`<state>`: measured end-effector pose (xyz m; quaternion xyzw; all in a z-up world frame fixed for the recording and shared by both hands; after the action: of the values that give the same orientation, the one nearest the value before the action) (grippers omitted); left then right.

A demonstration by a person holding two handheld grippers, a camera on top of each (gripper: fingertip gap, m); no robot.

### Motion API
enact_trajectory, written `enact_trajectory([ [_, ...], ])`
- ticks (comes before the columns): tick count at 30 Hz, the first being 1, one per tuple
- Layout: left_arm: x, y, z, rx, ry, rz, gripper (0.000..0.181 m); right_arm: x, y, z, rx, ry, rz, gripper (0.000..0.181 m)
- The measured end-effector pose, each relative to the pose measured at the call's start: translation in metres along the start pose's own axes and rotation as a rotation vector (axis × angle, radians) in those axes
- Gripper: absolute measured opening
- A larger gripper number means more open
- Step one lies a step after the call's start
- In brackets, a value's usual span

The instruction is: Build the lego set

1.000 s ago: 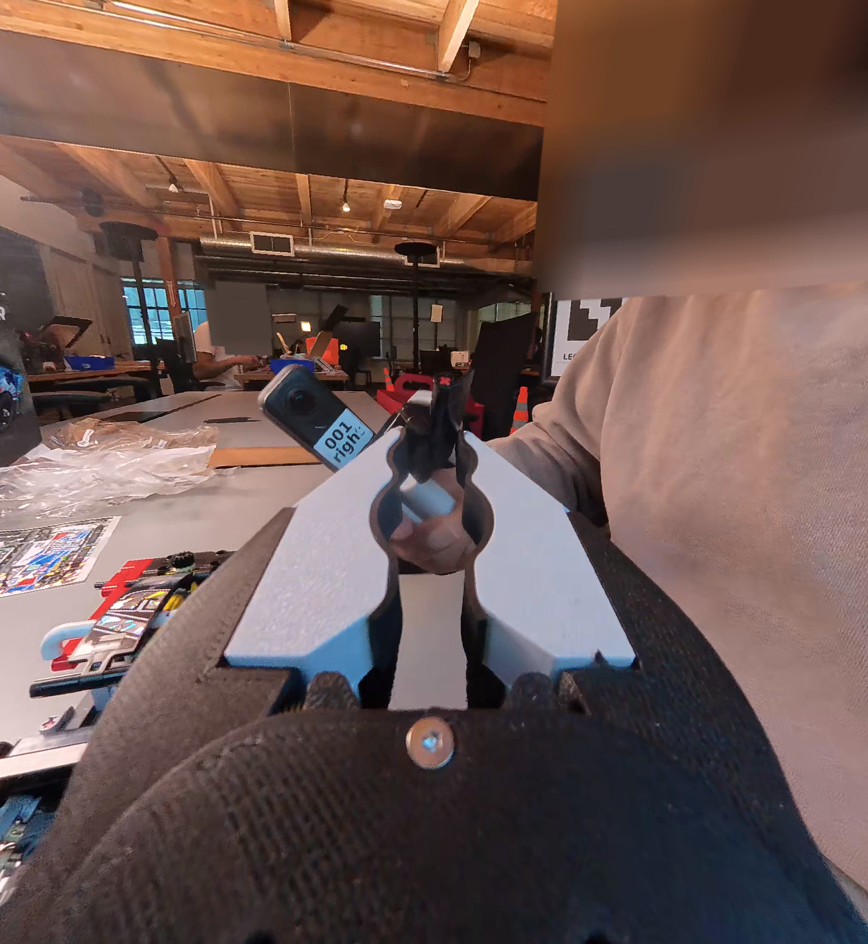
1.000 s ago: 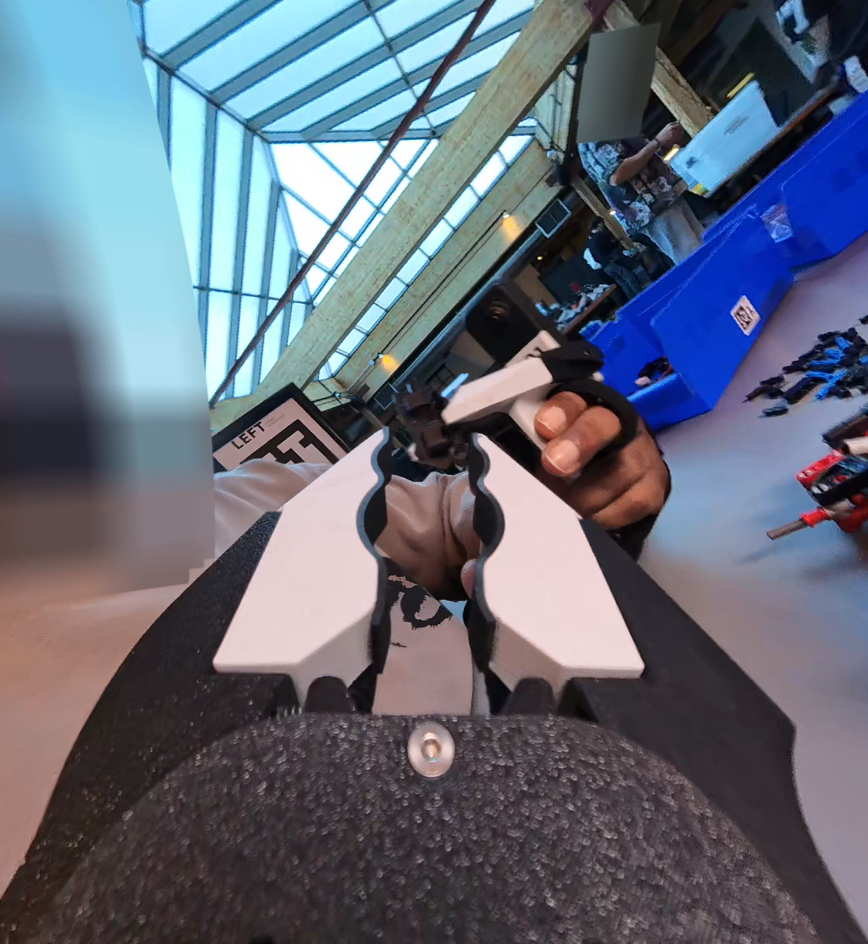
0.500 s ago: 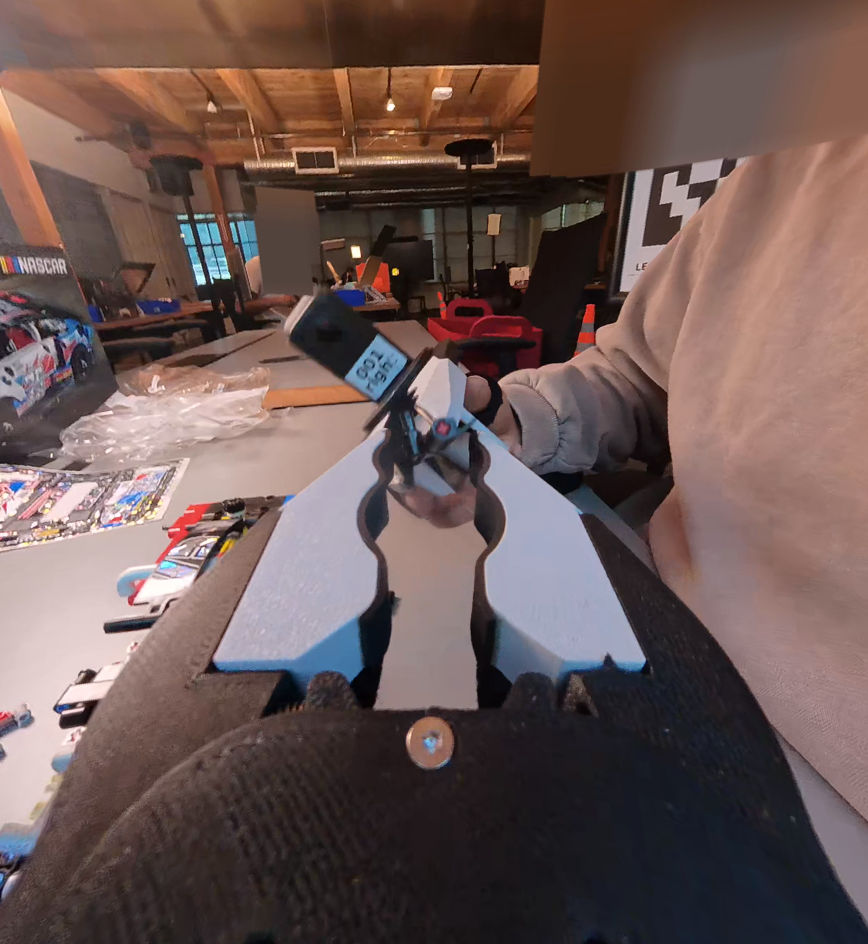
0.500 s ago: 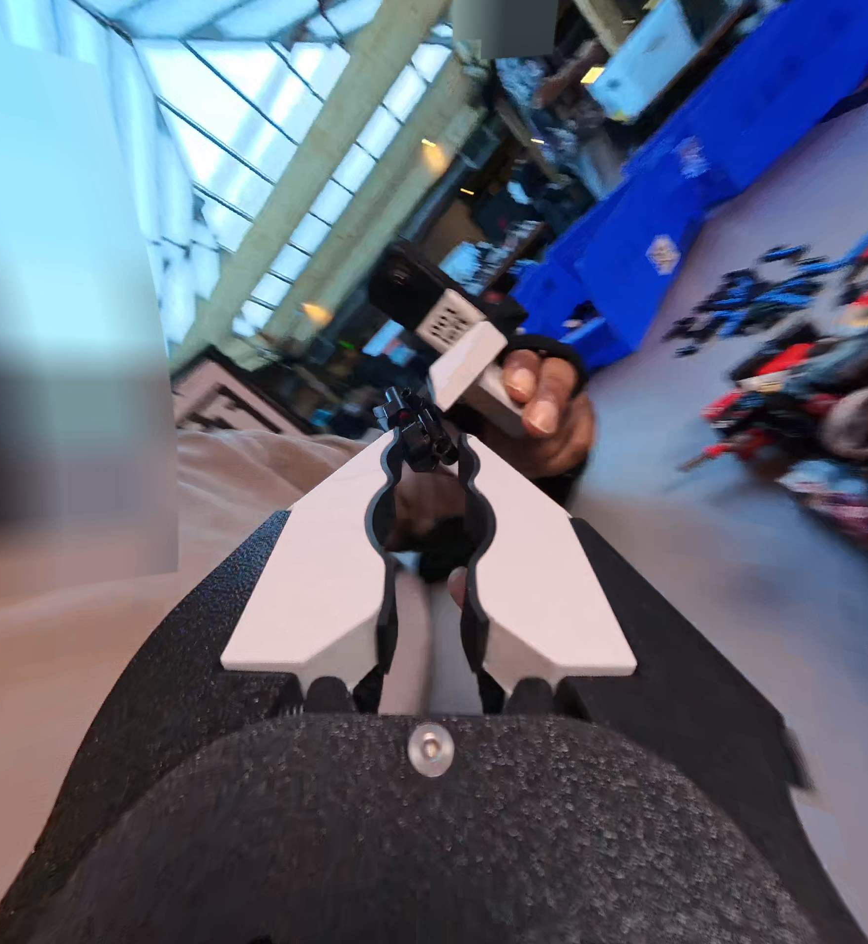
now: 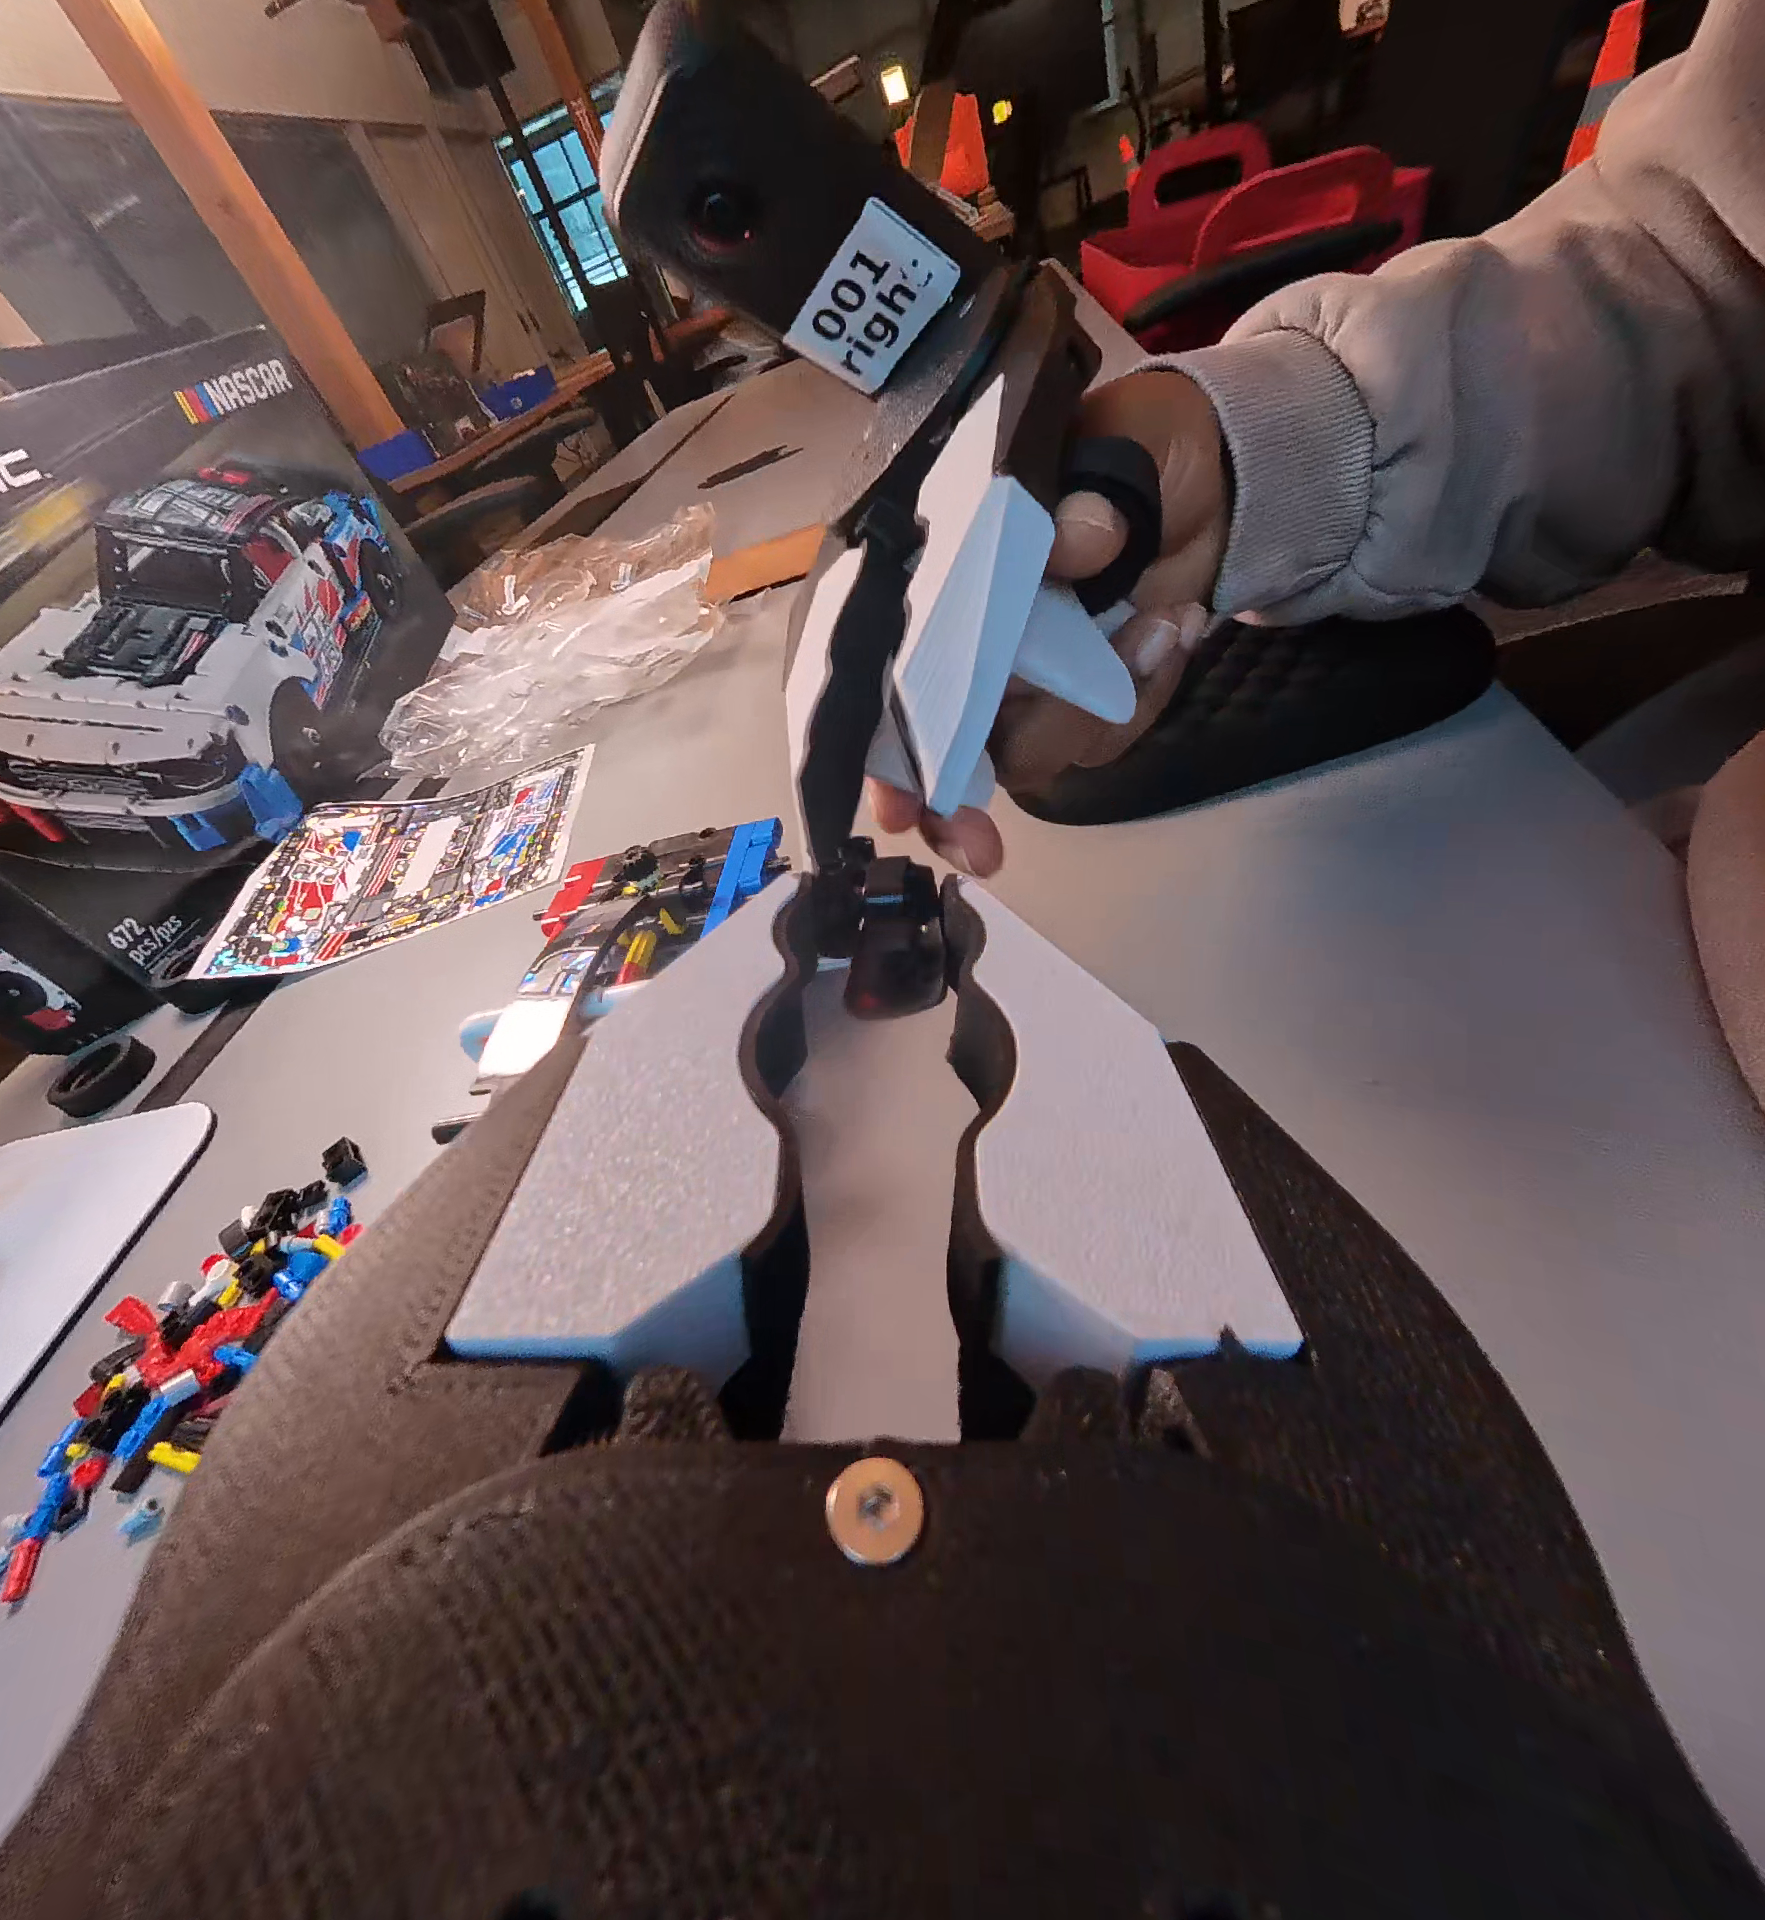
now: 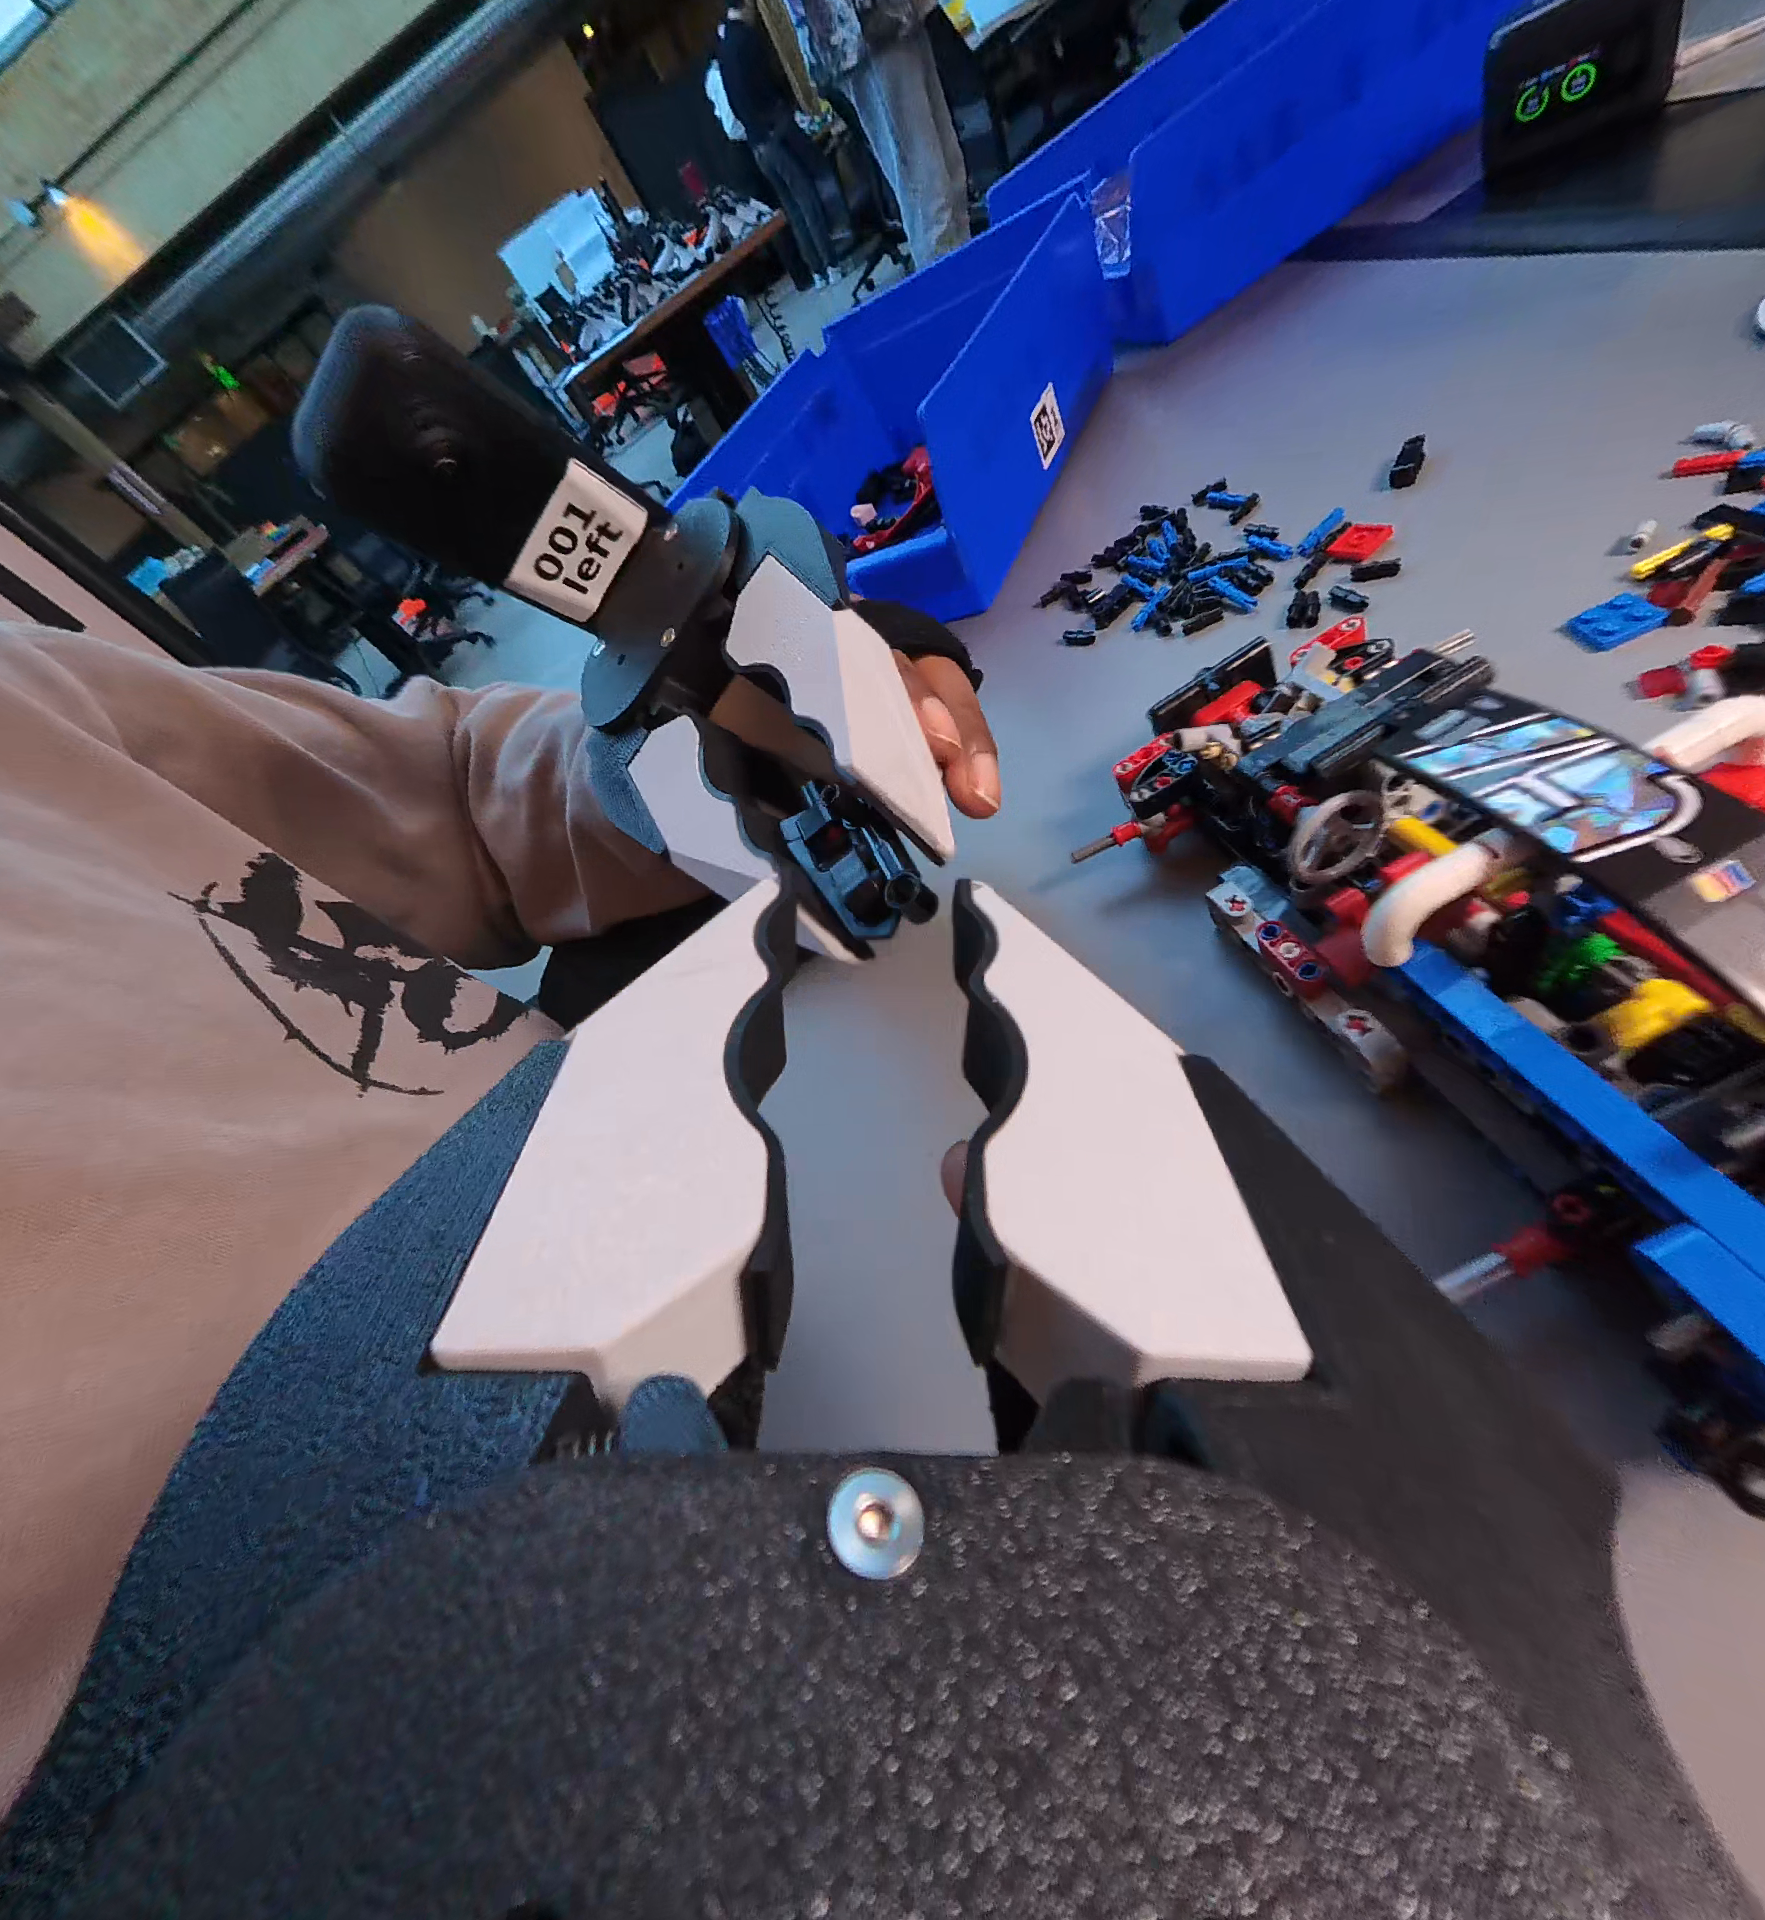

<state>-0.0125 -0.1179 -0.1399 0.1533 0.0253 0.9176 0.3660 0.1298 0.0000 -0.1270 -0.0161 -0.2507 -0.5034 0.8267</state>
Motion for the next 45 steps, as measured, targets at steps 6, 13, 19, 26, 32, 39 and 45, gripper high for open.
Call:
enact_trajectory([
  [6, 0.002, -0.002, -0.009, 0.055, 0.03, -0.051, 0.021, -0.031, 0.028, -0.026, 0.424, 0.347, -0.239, 0.031],
  [13, 0.001, -0.004, -0.01, 0.106, 0.019, -0.046, 0.021, -0.031, 0.001, -0.045, 0.592, 0.458, -0.282, 0.024],
  [19, 0.003, -0.014, -0.027, 0.296, 0.096, -0.037, 0.021, -0.03, -0.007, -0.043, 0.684, 0.456, -0.243, 0.01],
  [26, -0.005, -0.024, -0.041, 0.444, 0.156, -0.087, 0.021, -0.032, -0.007, -0.043, 0.666, 0.434, -0.272, 0.002],
  [32, -0.009, -0.029, -0.044, 0.47, 0.174, -0.118, 0.021, -0.02, -0.013, -0.04, 0.675, 0.558, -0.267, 0.002],
  [39, -0.013, -0.033, -0.044, 0.495, 0.155, -0.123, 0.021, -0.005, -0.034, -0.03, 0.81, 0.737, -0.244, 0.002],
  [45, -0.016, -0.033, -0.044, 0.508, 0.126, -0.129, 0.021, -0.002, -0.041, -0.03, 0.9, 0.76, -0.197, 0.002],
])
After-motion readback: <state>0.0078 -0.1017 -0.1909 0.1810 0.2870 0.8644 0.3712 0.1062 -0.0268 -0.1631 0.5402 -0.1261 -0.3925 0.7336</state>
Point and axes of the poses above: each gripper's, where its closed fingertips meet, y back along the fingers, z out of its top, x = y × z across the jaws, the point moved 10 cm from there along y, back along the fingers, and after that the axes turned 3 degrees about y, right-handed, at the moved point
